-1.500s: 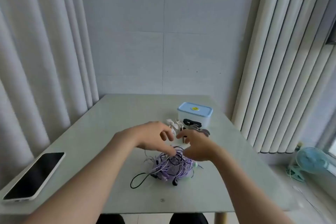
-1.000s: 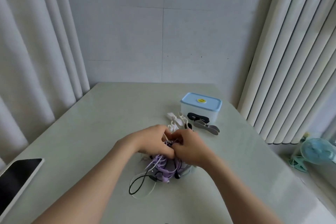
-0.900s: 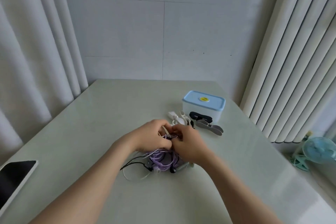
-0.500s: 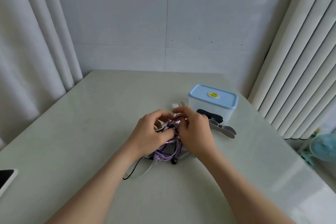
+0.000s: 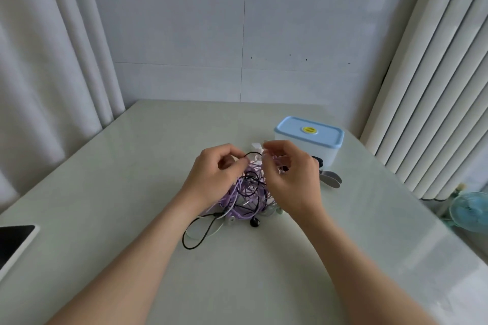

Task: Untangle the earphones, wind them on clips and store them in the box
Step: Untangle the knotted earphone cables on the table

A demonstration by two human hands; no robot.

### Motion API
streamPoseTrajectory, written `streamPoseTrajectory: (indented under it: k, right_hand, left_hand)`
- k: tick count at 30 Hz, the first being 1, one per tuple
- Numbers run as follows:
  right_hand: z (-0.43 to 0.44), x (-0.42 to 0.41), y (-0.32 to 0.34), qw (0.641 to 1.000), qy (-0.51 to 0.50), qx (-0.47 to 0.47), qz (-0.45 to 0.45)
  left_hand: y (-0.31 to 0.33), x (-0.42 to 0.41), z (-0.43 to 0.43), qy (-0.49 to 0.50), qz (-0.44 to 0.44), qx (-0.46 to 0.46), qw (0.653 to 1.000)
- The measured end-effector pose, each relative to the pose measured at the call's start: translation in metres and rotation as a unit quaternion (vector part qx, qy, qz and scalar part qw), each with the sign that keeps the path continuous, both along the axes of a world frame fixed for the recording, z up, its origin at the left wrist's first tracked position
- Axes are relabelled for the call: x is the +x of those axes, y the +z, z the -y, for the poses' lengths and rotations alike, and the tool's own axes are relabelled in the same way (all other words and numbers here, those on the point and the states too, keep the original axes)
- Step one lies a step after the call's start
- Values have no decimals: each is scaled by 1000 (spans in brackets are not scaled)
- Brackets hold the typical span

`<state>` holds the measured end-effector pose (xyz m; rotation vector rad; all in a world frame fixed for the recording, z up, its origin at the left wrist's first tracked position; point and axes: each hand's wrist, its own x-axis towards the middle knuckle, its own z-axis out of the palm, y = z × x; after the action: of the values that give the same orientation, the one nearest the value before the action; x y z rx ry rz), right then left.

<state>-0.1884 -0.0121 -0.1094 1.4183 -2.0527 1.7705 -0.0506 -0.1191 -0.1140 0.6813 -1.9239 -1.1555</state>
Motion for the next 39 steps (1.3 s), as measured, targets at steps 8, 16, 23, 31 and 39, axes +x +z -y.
streamPoseTrajectory:
  k: [8,16,23,31,39]
  right_hand:
    - [-12,-5,6,984,78,-47,154]
    - [-7,-5,4,999,30,12,7]
    - [-12,-5,6,983,-45,76,-158]
    - [-15,-7,9,974,18,44,-223]
    - [-12,-11,7,981,-25,33,-191]
  left_hand:
    - [5,10,7,83,-89,-16,992]
    - [5,12,7,108,-108,-23,988]
    - [13,16,0,98,-115,-46,988]
    - [23,19,-4,47,-119,-30,991]
    - [23,25,-2,-47,-12,16,999]
